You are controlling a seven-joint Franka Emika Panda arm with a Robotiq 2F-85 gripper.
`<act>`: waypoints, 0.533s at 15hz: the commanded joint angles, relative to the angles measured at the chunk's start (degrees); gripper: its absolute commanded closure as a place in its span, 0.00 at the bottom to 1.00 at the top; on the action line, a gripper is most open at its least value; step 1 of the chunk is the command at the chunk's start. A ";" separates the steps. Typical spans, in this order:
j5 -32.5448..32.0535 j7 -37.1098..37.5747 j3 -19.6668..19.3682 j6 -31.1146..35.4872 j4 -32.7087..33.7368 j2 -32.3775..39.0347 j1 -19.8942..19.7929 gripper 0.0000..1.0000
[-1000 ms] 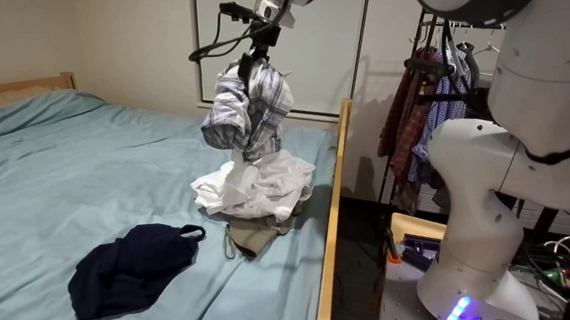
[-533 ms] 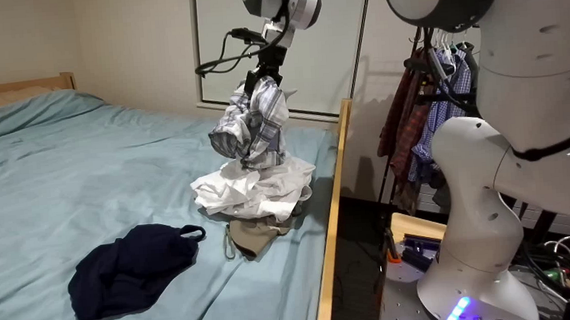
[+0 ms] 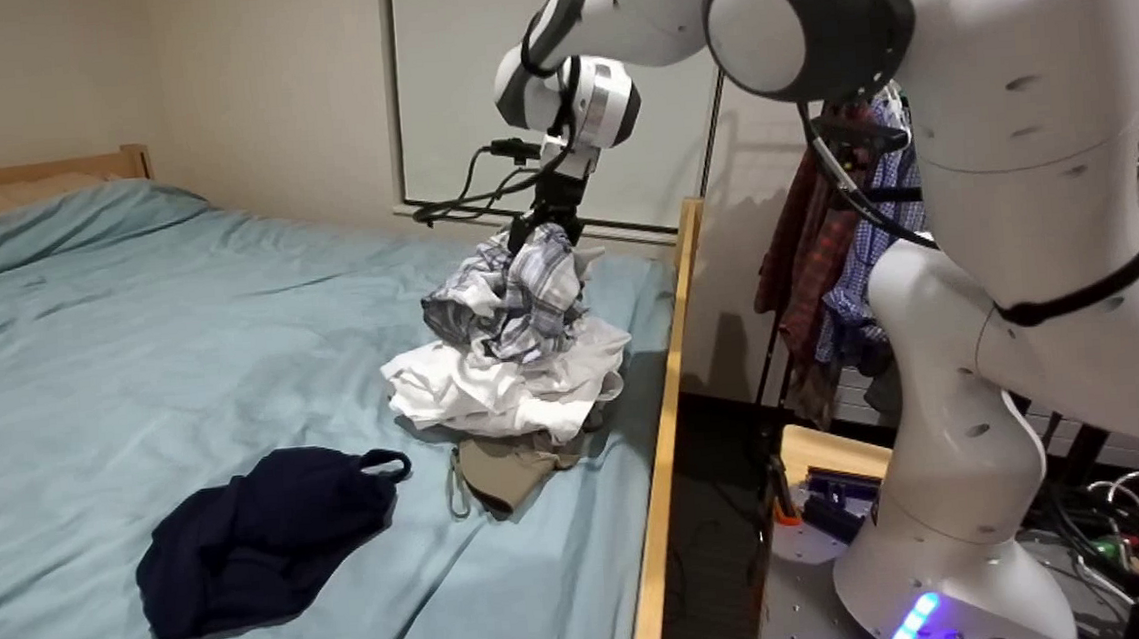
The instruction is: Move the clothes from left to right
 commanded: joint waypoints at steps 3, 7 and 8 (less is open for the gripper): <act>8.20 0.00 4.17 -0.32 -1.42 7.43 -5.29 0.97; 10.44 0.00 10.34 -1.09 -1.57 8.52 -8.33 0.96; 10.99 -0.69 11.18 -0.81 -1.96 8.08 -8.53 0.71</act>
